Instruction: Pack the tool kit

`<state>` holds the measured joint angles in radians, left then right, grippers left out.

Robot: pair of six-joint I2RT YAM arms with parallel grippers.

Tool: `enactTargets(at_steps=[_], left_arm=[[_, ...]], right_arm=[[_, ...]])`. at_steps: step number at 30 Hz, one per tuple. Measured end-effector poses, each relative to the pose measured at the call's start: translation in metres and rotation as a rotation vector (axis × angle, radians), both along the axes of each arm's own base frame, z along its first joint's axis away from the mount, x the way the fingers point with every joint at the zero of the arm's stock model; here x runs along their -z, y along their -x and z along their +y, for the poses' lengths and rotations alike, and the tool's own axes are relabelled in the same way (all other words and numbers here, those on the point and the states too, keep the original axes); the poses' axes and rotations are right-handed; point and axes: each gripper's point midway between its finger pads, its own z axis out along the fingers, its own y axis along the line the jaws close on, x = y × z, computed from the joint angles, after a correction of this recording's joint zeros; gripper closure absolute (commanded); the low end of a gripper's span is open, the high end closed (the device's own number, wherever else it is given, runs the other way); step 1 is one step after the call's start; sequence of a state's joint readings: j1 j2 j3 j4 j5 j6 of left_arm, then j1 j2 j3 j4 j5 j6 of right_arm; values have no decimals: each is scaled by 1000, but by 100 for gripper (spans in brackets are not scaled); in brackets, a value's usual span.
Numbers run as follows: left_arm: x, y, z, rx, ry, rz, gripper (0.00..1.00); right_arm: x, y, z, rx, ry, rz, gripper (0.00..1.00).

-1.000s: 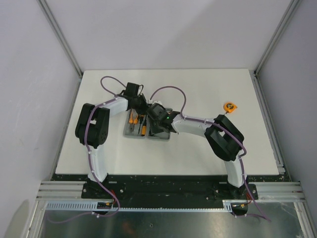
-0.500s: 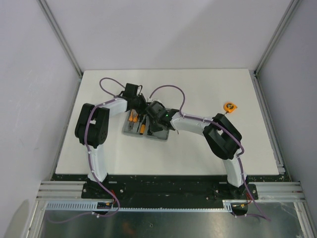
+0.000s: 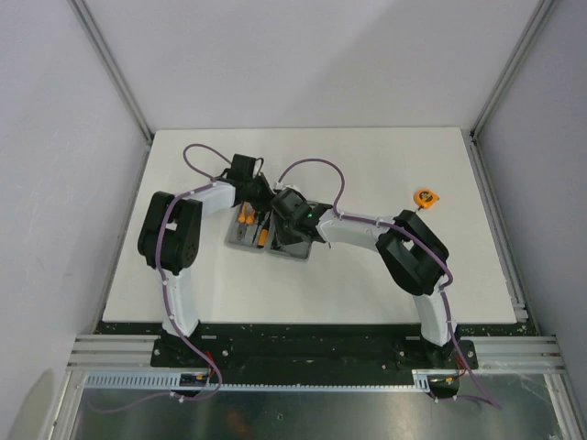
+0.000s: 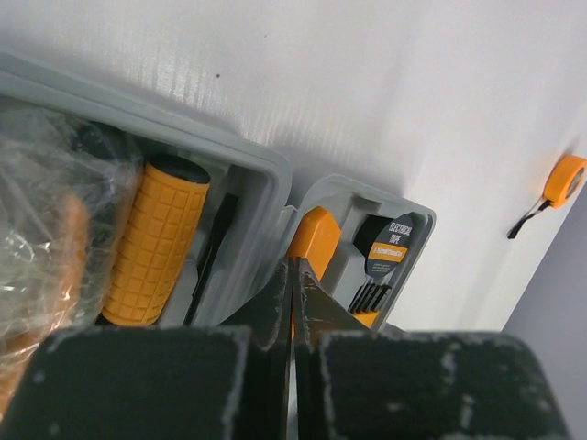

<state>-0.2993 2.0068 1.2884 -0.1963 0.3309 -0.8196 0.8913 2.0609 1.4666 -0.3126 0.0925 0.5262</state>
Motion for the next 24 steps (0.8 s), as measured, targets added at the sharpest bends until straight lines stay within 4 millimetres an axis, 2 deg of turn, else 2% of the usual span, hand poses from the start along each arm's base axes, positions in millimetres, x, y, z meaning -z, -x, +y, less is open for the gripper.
enactTargets(at_steps=[3,6,10,12,14,16,19,22,24], left_arm=[[-3,2,2,-7,-19,-2,99],[-5,9,7,-9,-62,12,92],[-9,17,19,-15,-135,17,70],[-17,18,24,-18,-159,2,60],[-29,16,29,-27,-175,-29,54],[-47,15,33,-32,-184,-72,51],[-72,14,35,-28,-189,-144,50],[-90,21,38,-2,-201,-206,51],[-93,31,39,26,-221,-230,53]], right_arm=[[-2,-2,-4,17,-15,-4,59],[-4,-1,-13,35,-15,3,52],[-10,-7,-34,77,3,7,47],[-20,-12,-43,102,1,-7,46],[-35,-19,-50,127,-14,-32,46],[-51,-26,-55,146,-33,-61,47],[-64,-32,-59,162,-58,-82,51],[-61,-36,-62,163,-66,-70,58],[-56,-39,-61,156,-64,-60,63]])
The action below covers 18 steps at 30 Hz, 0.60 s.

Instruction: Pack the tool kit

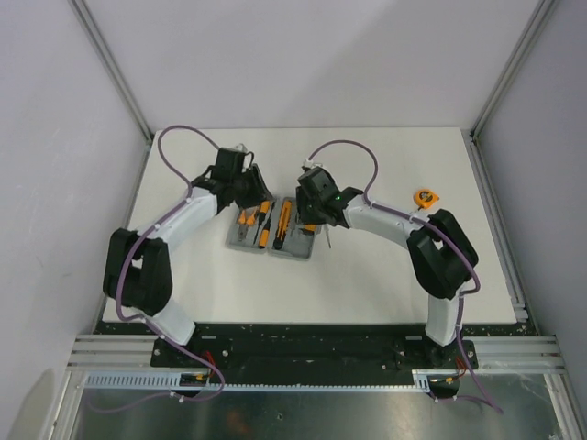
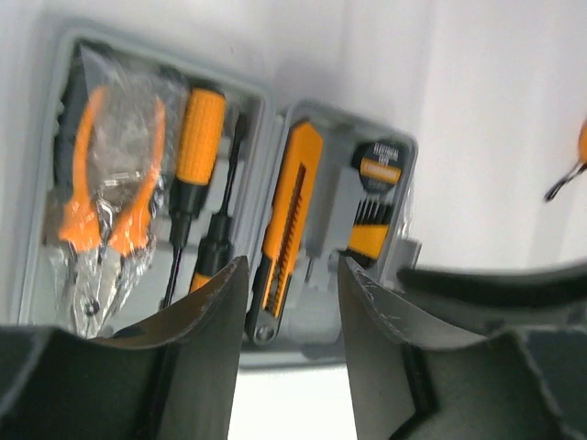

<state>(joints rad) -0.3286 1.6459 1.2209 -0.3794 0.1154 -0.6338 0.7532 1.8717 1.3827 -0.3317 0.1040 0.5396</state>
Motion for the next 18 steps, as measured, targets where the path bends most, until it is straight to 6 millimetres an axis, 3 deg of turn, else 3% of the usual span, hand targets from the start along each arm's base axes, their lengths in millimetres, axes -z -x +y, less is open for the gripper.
enactTargets(at_steps=[3,8,14,18], left_arm=[[8,19,-5,55,-26,5,58],[37,49,-15,137,-51,72,60],[50,54,-22,172,-52,98,68],[60,56,-26,186,-45,128,73]], right_arm=[[9,-9,6,-18,8,7,68],[17,-30,31,-57,8,-6,70],[20,-54,54,-79,1,-31,74],[29,-62,59,-80,9,-29,77]])
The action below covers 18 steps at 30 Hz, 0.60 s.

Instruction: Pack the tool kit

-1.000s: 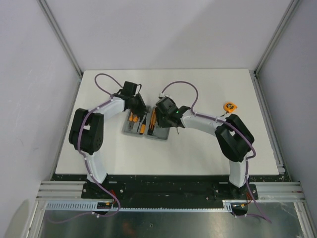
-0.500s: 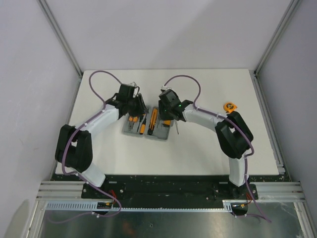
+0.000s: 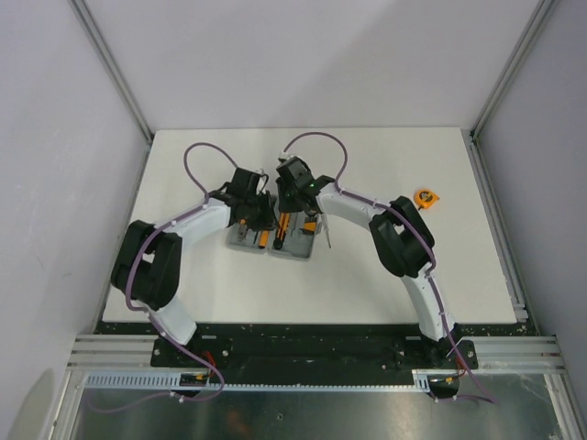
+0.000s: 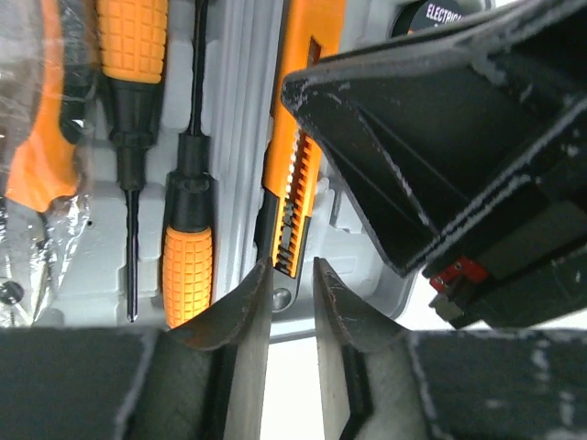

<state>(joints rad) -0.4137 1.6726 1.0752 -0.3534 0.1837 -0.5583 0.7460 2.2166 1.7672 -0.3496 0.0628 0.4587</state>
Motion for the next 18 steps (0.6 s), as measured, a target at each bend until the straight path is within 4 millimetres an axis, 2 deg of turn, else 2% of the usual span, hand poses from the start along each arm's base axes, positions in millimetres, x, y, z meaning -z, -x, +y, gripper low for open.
enactTargets(at_steps=[4,8,18], left_arm=[[12,7,-5,18,12,43,75],[25,15,-11,25,27,97,76],[30,10,-21,-1,71,125,89]], right_arm=[[15,-5,-4,8,21,24,79],[18,-13,-5,13,25,28,80],[22,-18,-12,23,32,39,84]])
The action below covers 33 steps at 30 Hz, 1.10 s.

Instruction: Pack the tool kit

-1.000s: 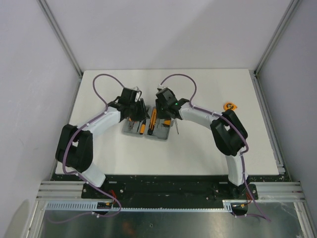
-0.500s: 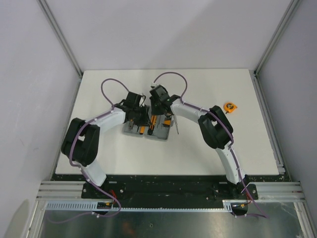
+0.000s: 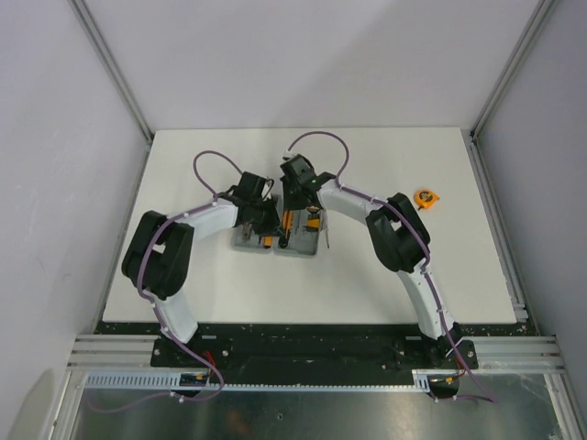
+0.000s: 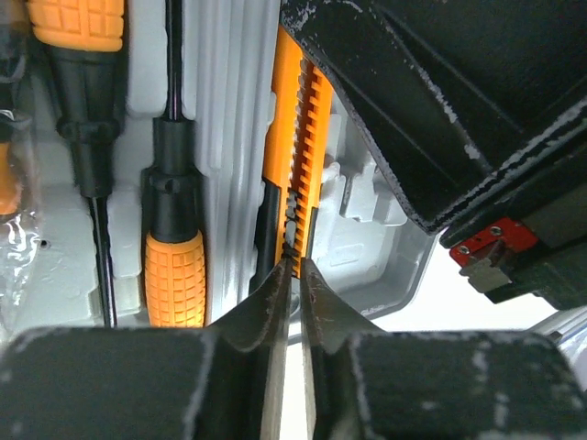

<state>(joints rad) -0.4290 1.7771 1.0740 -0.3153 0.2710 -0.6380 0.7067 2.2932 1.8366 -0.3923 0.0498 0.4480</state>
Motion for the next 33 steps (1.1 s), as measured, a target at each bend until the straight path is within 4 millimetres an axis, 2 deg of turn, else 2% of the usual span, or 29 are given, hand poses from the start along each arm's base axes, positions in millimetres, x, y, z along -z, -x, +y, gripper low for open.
enactTargets(at_steps=[16,20,33], left_arm=[[4,-2,-4,-2,-8,32,95],[11,1,-8,8,-39,40,96],[18,-3,-22,17,-149,-45,97]], right_arm=[[8,1,0,62,-123,34,85],[9,1,-2,86,-179,44,85],[9,-1,-3,113,-321,117,85]])
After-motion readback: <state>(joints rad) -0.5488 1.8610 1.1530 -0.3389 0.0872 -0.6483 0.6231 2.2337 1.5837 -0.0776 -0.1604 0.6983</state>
